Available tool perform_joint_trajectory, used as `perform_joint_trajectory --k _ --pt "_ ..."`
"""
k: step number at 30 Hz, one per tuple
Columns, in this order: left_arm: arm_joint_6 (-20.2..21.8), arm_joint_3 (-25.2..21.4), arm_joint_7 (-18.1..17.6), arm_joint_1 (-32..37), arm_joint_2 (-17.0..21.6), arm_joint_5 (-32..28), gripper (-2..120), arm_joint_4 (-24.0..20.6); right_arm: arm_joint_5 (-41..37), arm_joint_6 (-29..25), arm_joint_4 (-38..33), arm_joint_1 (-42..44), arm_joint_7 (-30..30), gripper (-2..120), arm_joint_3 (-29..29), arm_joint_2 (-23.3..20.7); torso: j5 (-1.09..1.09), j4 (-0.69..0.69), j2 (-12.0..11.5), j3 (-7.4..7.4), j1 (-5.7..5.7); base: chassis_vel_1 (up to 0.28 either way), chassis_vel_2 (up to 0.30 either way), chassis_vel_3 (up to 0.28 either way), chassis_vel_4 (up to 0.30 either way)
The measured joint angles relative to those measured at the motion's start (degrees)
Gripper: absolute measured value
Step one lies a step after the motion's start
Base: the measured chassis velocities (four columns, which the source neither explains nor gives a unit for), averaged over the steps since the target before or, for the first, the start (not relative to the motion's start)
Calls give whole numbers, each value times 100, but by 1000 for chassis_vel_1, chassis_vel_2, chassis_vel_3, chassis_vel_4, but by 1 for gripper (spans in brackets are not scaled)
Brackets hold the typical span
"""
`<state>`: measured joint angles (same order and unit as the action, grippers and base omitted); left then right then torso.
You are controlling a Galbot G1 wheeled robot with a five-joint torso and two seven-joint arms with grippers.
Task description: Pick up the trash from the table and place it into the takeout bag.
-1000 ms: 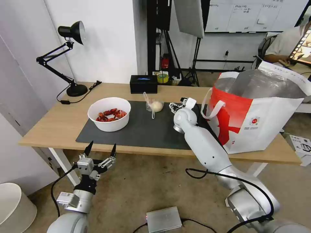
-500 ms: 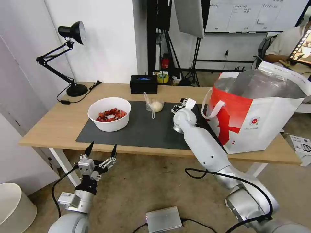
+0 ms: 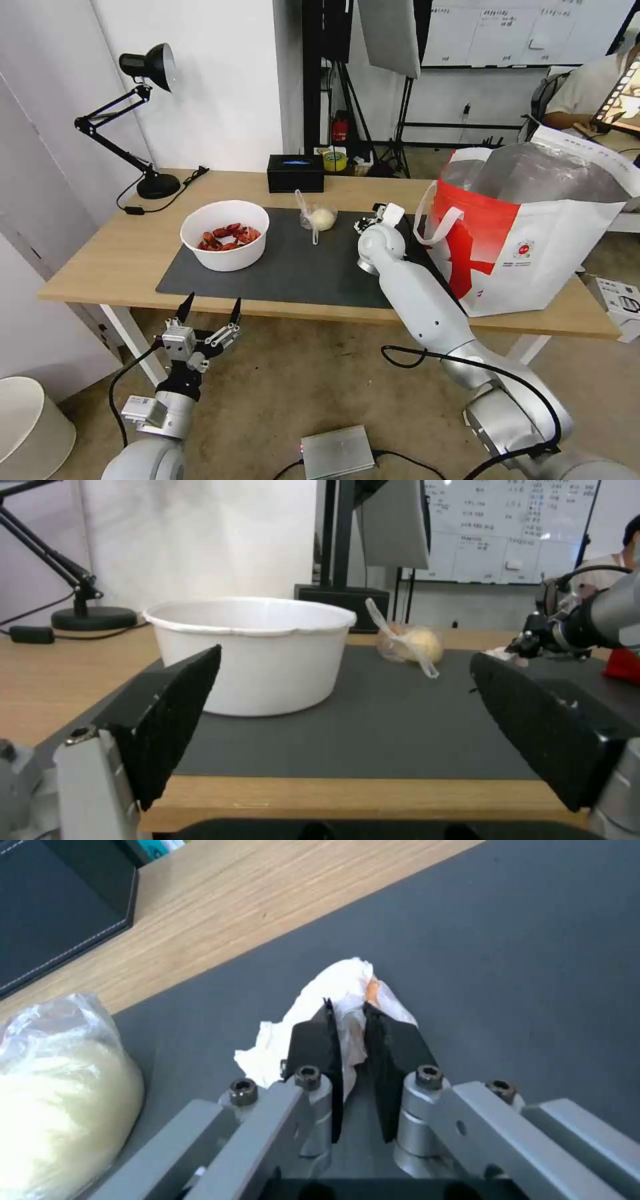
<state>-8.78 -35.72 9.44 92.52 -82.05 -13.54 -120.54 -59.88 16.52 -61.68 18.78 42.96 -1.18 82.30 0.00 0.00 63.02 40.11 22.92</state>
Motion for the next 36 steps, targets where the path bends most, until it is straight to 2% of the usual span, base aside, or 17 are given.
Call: perform_joint_trajectory --k 6,8,20,36 --pt "-8 -14 2 2 -6 1 100 0 3 -117 -62 26 -68 8 -37 -3 0 0 0 0 0 0 0 0 0" --pt "-8 -20 2 -11 -2 -4 100 0 4 -153 -133 34 -92 0 -68 -13 0 0 0 0 0 0 0 0 0" --pt "-9 -15 2 -59 59 -45 100 43 -9 -261 -438 38 -142 0 -207 -124 0 0 0 0 0 0 0 0 0" --pt "39 -170 -18 -117 459 -448 100 124 -376 -275 -1418 -106 141 0 -697 -292 0 0 0 0 0 0 0 0 0"
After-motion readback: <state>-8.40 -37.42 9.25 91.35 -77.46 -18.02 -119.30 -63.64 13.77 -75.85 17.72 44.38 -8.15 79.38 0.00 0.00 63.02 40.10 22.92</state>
